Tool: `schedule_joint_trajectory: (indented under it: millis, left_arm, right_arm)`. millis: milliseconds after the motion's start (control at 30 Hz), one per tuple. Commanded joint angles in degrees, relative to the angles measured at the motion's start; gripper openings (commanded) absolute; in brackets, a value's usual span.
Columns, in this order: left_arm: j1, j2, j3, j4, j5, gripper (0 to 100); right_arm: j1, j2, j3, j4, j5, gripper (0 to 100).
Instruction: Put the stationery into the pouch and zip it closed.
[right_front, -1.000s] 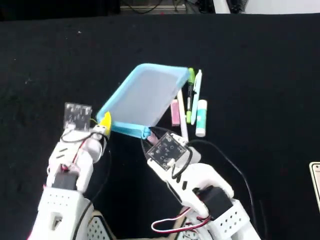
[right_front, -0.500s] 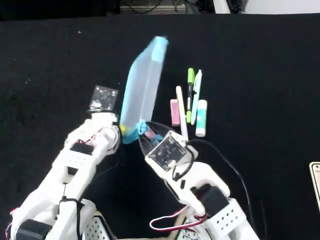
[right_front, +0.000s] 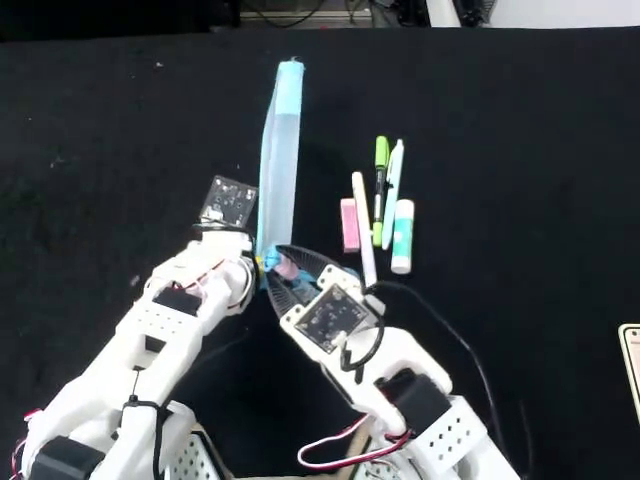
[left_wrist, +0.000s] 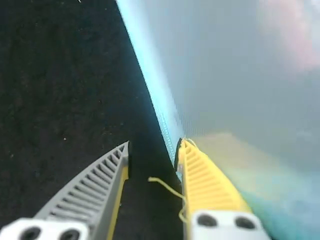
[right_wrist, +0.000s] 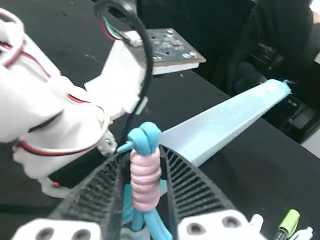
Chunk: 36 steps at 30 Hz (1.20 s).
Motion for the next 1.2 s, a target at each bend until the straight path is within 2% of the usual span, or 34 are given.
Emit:
schedule_joint_trajectory:
  millis: [0,167,500,567,800,1000,1167]
  left_arm:
    - [1.19,0.0,-3.47,-0.79,3.25,17]
    - [2.68,0.0,-4.44,-0.88,7.74,17]
    - [3.21,0.0,-4.44,-0.79,8.18,17]
    - [2.42,-0.09,-4.44,-0.53,7.82,17]
    - [-7.52,-0.09,-5.58,-0.44,7.74,17]
    - [-7.16,0.0,-5.49,-0.44,7.82,17]
    - [-6.99,0.0,-5.49,-0.44,7.82,17]
  right_arm:
    - [-1.76,-0.84,-0.4,-1.67,-0.44,1.4]
    - [-2.99,-0.84,-1.89,-1.58,-0.44,1.4]
    - [-3.16,-0.31,-2.07,-1.32,-0.18,1.2]
    - [-3.16,-0.31,-1.27,-1.23,0.09,1.2]
    - [-3.25,-0.31,1.45,-3.52,-0.09,1.2]
    - [-3.34,-0.31,1.27,-5.36,0.09,1.2]
    - [-7.12,-0.31,1.27,-5.01,0.09,1.2]
